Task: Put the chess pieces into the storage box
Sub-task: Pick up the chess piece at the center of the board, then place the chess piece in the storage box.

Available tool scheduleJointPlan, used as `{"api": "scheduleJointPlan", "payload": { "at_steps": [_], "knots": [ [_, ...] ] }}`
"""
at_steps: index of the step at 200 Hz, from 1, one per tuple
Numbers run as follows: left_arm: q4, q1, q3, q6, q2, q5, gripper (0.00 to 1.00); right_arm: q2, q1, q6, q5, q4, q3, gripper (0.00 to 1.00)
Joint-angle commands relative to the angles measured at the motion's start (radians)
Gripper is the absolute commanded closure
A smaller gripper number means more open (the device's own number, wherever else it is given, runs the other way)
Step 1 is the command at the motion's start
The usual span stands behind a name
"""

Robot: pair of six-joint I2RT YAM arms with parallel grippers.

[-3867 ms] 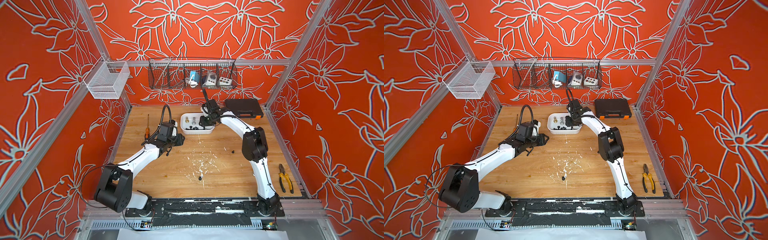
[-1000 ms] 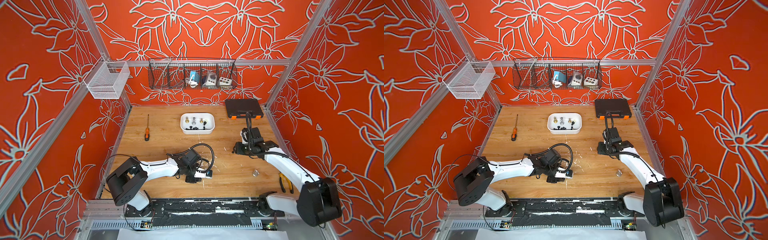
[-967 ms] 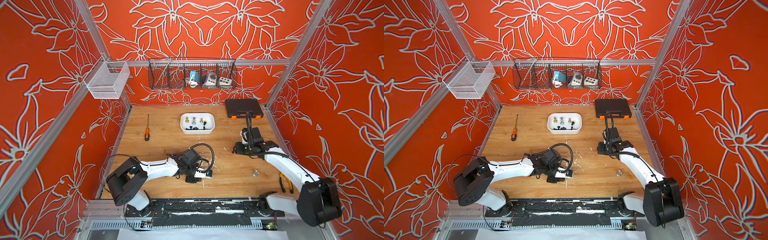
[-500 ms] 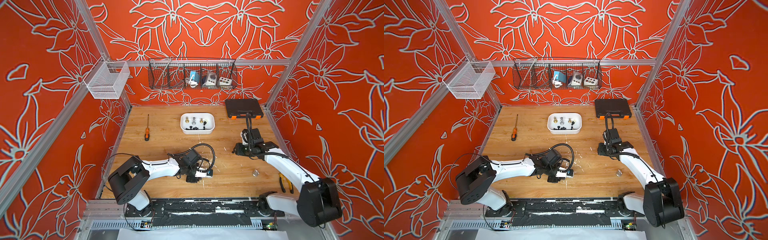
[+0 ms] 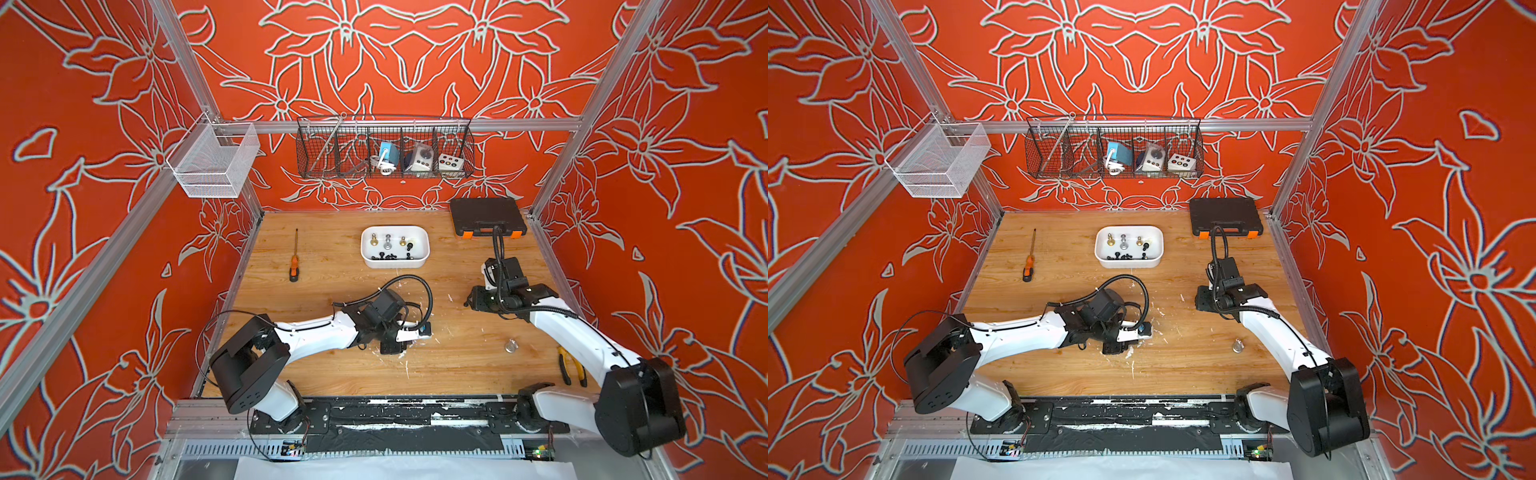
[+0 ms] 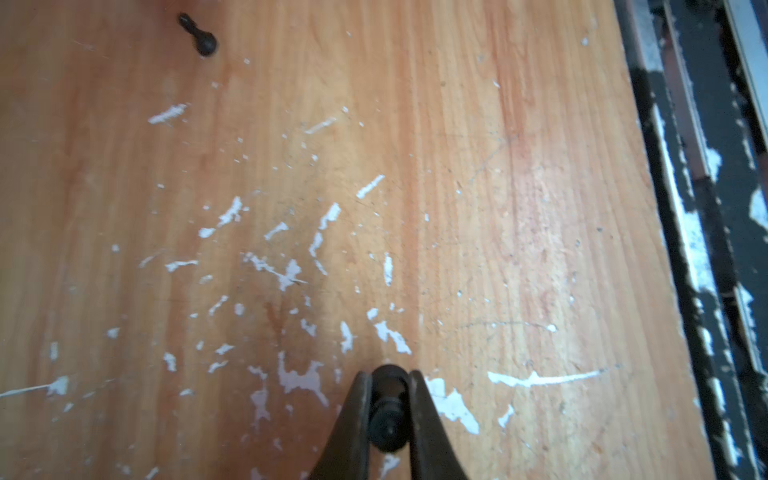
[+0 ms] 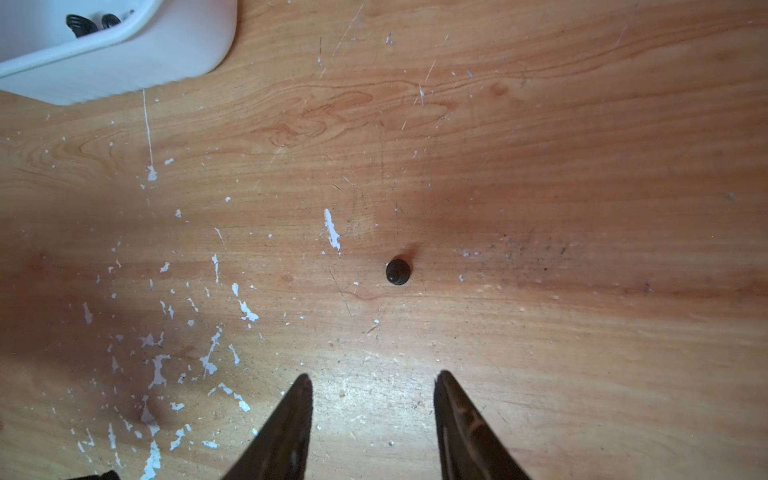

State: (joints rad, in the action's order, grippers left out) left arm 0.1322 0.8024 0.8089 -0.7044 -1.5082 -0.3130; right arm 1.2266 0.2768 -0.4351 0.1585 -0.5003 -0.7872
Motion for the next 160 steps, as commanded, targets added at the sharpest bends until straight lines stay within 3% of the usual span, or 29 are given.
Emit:
{"api": "scheduleJointPlan", "payload": {
  "at_steps": [1, 33, 60, 103, 160],
  "knots": [
    [-0.075, -0.052, 0.06, 0.063, 0.027, -0.018, 0.83, -0.021, -0.011, -0.016, -0.002, 0.006, 0.016, 0.5],
    [-0.167, -0.129, 0.171, 0.15, -0.045, -0.03, 0.83, 0.0, -0.014, 0.002, 0.009, 0.004, -0.001, 0.5],
    [-0.218, -0.196, 0.298, 0.272, -0.162, 0.025, 0.83, 0.011, -0.016, 0.01, 0.019, -0.005, -0.019, 0.5],
    [-0.113, -0.267, 0.563, 0.375, -0.372, 0.115, 0.83, -0.017, -0.019, 0.016, 0.006, -0.026, -0.021, 0.5],
    [-0.089, -0.353, 0.743, 0.512, -0.537, 0.052, 0.82, -0.051, -0.022, 0.016, -0.025, -0.061, -0.013, 0.5]
  ]
}}
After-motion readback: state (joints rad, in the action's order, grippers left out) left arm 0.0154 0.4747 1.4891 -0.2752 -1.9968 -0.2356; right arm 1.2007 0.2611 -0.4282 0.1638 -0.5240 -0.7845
